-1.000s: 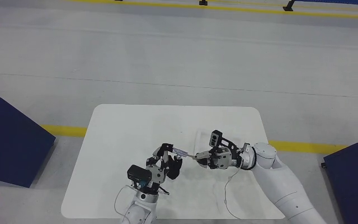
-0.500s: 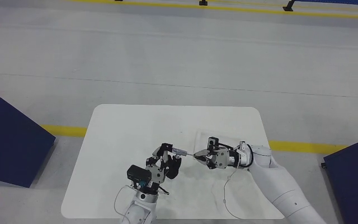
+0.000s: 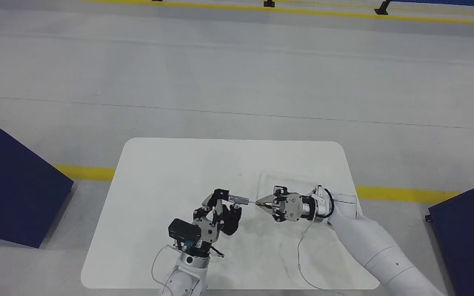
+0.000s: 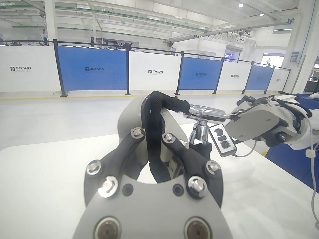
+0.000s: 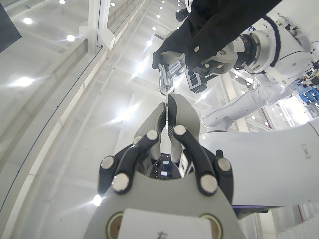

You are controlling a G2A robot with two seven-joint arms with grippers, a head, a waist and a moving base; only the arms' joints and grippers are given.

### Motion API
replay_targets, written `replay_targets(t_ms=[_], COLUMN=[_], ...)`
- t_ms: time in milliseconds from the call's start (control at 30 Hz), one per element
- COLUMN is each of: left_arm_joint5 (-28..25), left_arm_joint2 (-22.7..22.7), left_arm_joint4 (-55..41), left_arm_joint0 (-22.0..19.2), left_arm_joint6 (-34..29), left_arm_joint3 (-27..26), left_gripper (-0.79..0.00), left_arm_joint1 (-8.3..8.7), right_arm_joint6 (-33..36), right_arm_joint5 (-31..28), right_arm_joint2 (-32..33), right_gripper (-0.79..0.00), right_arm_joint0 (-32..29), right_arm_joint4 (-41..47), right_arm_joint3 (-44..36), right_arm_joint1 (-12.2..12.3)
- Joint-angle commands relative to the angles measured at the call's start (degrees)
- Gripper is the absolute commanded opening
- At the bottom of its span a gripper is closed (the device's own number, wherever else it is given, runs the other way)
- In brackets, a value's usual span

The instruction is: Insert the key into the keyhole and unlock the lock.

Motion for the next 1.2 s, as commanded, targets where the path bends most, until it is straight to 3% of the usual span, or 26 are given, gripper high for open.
replay_targets(t_ms=[0,933,1167], left_arm_joint5=[0.0,0.1,0.1], left_arm_joint2=[0.0,-0.3,-0.4], left_arm_joint4=[0.0,0.6,0.6], left_arm_joint0=[0.0,0.3,0.2], left_arm_joint6=[0.1,0.2,0.2], left_arm_joint3=[0.0,-0.3,-0.2], left_gripper=[-0.785,-0.785,-0.785], left_arm_joint1=[-0.01,-0.06,-0.09], right_arm_joint6=[-0.5,-12.2,-12.8], right_arm_joint5=[0.5,12.2,12.8], right_arm_joint2=[-1.0,-11.8,-12.4], right_gripper=[-0.785,-0.785,-0.785], right_arm_joint0=[0.4,4.8,5.3], right_arm_joint4=[1.3,27.3,28.3], right_arm_joint3=[0.0,-3.1,-3.8], right_arm_joint1=[0.4,5.2,6.0])
